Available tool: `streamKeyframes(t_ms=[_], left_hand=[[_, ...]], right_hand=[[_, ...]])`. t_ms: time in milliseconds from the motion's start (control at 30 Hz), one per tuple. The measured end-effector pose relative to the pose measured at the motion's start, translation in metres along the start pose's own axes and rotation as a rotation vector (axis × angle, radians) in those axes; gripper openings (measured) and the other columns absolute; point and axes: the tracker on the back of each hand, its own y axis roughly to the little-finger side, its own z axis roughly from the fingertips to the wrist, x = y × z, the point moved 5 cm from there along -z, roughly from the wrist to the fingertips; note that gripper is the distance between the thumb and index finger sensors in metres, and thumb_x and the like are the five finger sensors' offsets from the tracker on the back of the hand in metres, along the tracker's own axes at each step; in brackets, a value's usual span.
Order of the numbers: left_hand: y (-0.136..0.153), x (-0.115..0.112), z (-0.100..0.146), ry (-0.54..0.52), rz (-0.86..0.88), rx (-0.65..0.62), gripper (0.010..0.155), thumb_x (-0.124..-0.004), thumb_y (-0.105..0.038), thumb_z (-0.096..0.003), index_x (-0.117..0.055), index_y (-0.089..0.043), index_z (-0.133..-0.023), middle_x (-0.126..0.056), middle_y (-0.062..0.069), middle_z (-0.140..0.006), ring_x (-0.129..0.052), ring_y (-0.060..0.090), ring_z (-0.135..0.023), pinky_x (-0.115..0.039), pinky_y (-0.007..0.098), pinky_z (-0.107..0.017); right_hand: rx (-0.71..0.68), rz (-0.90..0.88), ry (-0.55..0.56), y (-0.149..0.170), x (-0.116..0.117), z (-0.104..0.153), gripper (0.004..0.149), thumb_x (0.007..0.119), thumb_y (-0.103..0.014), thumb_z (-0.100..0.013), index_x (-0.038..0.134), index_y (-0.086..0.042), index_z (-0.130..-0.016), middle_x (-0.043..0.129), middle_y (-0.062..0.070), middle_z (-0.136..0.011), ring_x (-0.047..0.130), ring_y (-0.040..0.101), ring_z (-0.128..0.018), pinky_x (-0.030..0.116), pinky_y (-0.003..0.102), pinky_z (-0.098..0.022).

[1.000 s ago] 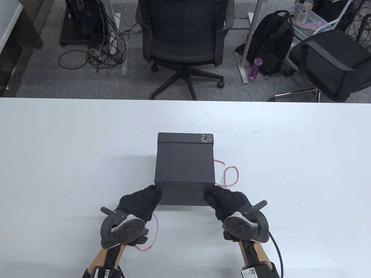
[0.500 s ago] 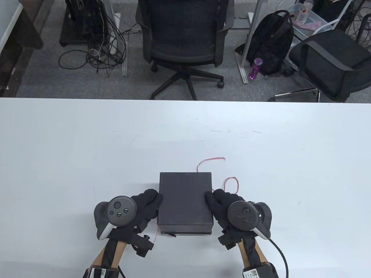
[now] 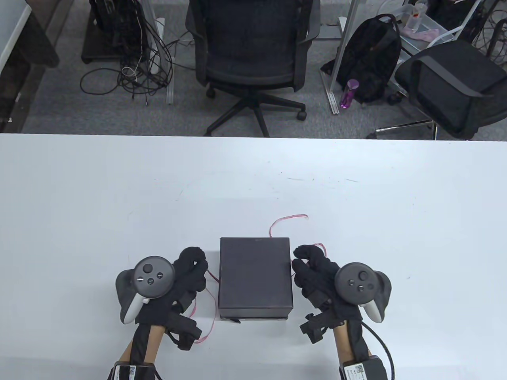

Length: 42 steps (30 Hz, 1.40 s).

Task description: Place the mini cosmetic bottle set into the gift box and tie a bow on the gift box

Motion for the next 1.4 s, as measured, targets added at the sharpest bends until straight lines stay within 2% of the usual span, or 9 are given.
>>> streamKeyframes(t_ms=[67, 167, 367, 500, 667, 867, 1067, 1233, 1400], left_hand=[[0.008, 0.002, -0.002, 0.04, 0.188, -0.004, 0.056, -0.066, -0.04, -0.0607, -0.06, -0.012, -0.109, -0.096, -0.005, -0.052, -0.092, 0.005, -0.015, -0.086, 0.025, -0.017], [0.018, -0.001, -0.006, 0.09, 0.426, -0.025, 0.047, -0.067, -0.039, -0.0606, -0.074, -0.015, -0.101, -0.098, -0.002, -0.056, -0.096, 0.007, -0.02, -0.088, 0.026, -0.02], [0.023, -0.007, -0.01, 0.199, 0.817, -0.121, 0.046, -0.067, -0.041, -0.0613, -0.074, -0.019, -0.101, -0.097, -0.005, -0.068, -0.104, 0.009, -0.036, -0.091, 0.028, -0.032], [0.016, 0.001, -0.007, 0.238, 1.065, -0.226, 0.046, -0.066, -0.042, -0.0625, -0.072, -0.02, -0.102, -0.096, -0.005, -0.075, -0.105, 0.013, -0.049, -0.091, 0.031, -0.041], [0.003, 0.017, -0.003, 0.18, 0.933, -0.294, 0.045, -0.066, -0.041, -0.0623, -0.072, -0.022, -0.103, -0.095, -0.005, -0.08, -0.106, 0.015, -0.059, -0.092, 0.033, -0.047], [-0.026, 0.038, -0.011, 0.097, 0.891, -0.293, 0.045, -0.066, -0.04, -0.0619, -0.072, -0.021, -0.103, -0.095, -0.004, -0.081, -0.107, 0.014, -0.061, -0.095, 0.03, -0.049], [-0.069, 0.074, -0.007, 0.005, 0.871, -0.383, 0.045, -0.067, -0.039, -0.0613, -0.071, -0.023, -0.104, -0.093, -0.004, -0.086, -0.106, 0.015, -0.069, -0.095, 0.031, -0.054], [-0.096, 0.092, -0.002, -0.087, 0.797, -0.437, 0.044, -0.068, -0.037, -0.0608, -0.068, -0.031, -0.104, -0.086, -0.004, -0.095, -0.101, 0.016, -0.081, -0.091, 0.035, -0.064], [-0.133, 0.111, 0.01, -0.125, 0.851, -0.581, 0.044, -0.067, -0.036, -0.061, -0.066, -0.035, -0.105, -0.08, -0.003, -0.103, -0.094, 0.02, -0.092, -0.083, 0.041, -0.072]], right_hand=[[-0.027, -0.309, 0.037, 0.005, -0.009, 0.0, 0.047, 0.072, -0.023, -0.06, 0.072, 0.007, -0.096, 0.095, 0.017, -0.056, 0.1, 0.017, -0.033, 0.09, 0.04, -0.031], [-0.097, -0.701, -0.074, 0.009, -0.008, -0.001, 0.05, 0.066, -0.027, -0.063, 0.068, 0.004, -0.102, 0.085, 0.029, -0.081, 0.098, 0.032, -0.06, 0.084, 0.05, -0.048], [-0.226, -1.124, -0.148, 0.002, -0.007, -0.002, 0.056, 0.06, -0.033, -0.066, 0.055, 0.0, -0.111, 0.066, 0.037, -0.1, 0.086, 0.039, -0.083, 0.075, 0.057, -0.063], [-0.246, -1.032, -0.157, -0.001, -0.009, -0.002, 0.058, 0.058, -0.034, -0.066, 0.052, 0.001, -0.112, 0.064, 0.036, -0.102, 0.085, 0.04, -0.084, 0.074, 0.058, -0.064], [-0.288, -0.922, -0.211, -0.017, -0.008, -0.003, 0.06, 0.057, -0.038, -0.068, 0.05, -0.001, -0.115, 0.06, 0.035, -0.106, 0.08, 0.045, -0.088, 0.071, 0.062, -0.064], [-0.376, -1.099, -0.24, -0.062, -0.025, -0.023, 0.062, 0.056, -0.039, -0.068, 0.047, -0.001, -0.116, 0.055, 0.037, -0.108, 0.074, 0.048, -0.092, 0.066, 0.066, -0.067], [-0.246, -0.508, -0.135, -0.084, -0.041, -0.035, 0.059, 0.058, -0.037, -0.067, 0.058, 0.004, -0.11, 0.072, 0.037, -0.097, 0.088, 0.043, -0.077, 0.076, 0.059, -0.058], [-0.349, -0.625, -0.072, -0.115, -0.057, -0.035, 0.054, 0.057, -0.031, -0.066, 0.066, 0.005, -0.105, 0.078, 0.036, -0.092, 0.091, 0.043, -0.074, 0.078, 0.058, -0.057], [-0.316, -0.426, -0.042, -0.117, -0.056, -0.036, 0.05, 0.059, -0.028, -0.064, 0.073, 0.005, -0.099, 0.079, 0.034, -0.094, 0.09, 0.045, -0.076, 0.077, 0.058, -0.059]])
